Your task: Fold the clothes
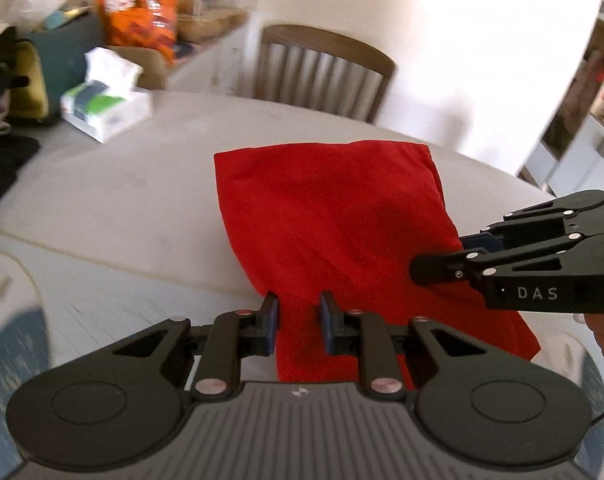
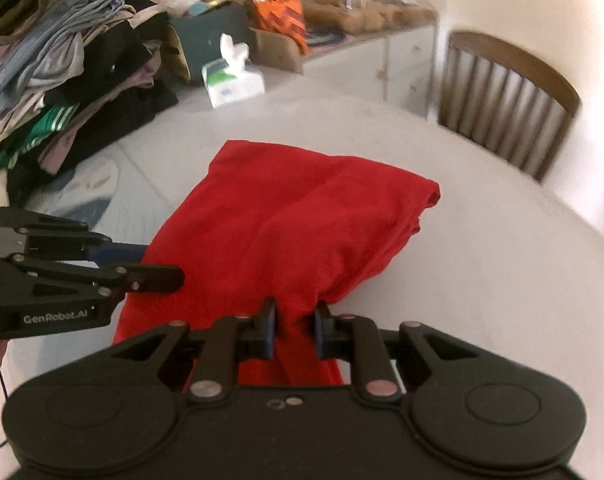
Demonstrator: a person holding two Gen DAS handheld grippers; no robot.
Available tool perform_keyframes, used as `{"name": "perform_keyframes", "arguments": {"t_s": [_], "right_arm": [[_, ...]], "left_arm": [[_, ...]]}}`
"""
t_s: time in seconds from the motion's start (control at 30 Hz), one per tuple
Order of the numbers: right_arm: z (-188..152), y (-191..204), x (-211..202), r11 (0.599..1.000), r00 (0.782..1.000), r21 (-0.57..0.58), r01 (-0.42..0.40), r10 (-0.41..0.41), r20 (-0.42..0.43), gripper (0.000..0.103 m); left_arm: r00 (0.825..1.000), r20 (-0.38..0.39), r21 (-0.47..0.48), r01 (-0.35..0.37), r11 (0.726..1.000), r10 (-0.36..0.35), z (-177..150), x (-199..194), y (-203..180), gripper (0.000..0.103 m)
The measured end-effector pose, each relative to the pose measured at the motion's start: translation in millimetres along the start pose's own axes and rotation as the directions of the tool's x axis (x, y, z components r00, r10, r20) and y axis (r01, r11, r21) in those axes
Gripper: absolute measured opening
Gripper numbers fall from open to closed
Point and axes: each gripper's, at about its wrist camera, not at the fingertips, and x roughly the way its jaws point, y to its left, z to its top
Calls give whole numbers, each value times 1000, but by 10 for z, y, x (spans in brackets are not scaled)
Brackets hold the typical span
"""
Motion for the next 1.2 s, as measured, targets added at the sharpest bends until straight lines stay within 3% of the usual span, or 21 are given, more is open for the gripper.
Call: {"name": "perform_keyframes", "arguments": {"t_s": [0.27, 0.47, 0.7, 0.8, 0.97, 1.13, 1.2], "right_arm": [[487, 134, 542, 1000, 1000, -20, 22, -22, -14, 103], [400, -112, 647, 998, 996, 5, 65, -65, -55, 103], [293, -365, 390, 993, 993, 60, 99, -96, -64, 103], [293, -340, 153, 996, 998, 66, 59, -58, -24, 103], [136, -53, -34, 1000, 1000, 5, 4, -4, -1, 103], [-108, 130, 122, 999, 997, -47, -16, 12, -81, 103], [-173, 128, 178, 999, 995, -36, -12, 8, -104, 103]], "left_arm": [[999, -8, -23, -33, 999, 33, 132, 342, 427, 20], [999, -13, 19, -50, 999, 50, 8, 408, 463, 19], [997, 6, 57, -78, 995, 78, 73, 253, 432, 21], [998, 51, 65, -32, 997, 29, 85, -30, 380, 21], [996, 10, 120, 82, 989, -84, -101, -184, 166, 21], [995, -69, 150, 77, 986, -67, -374, -27, 31, 20], [996, -65, 162, 66, 985, -56, -462, -3, 7, 20]]}}
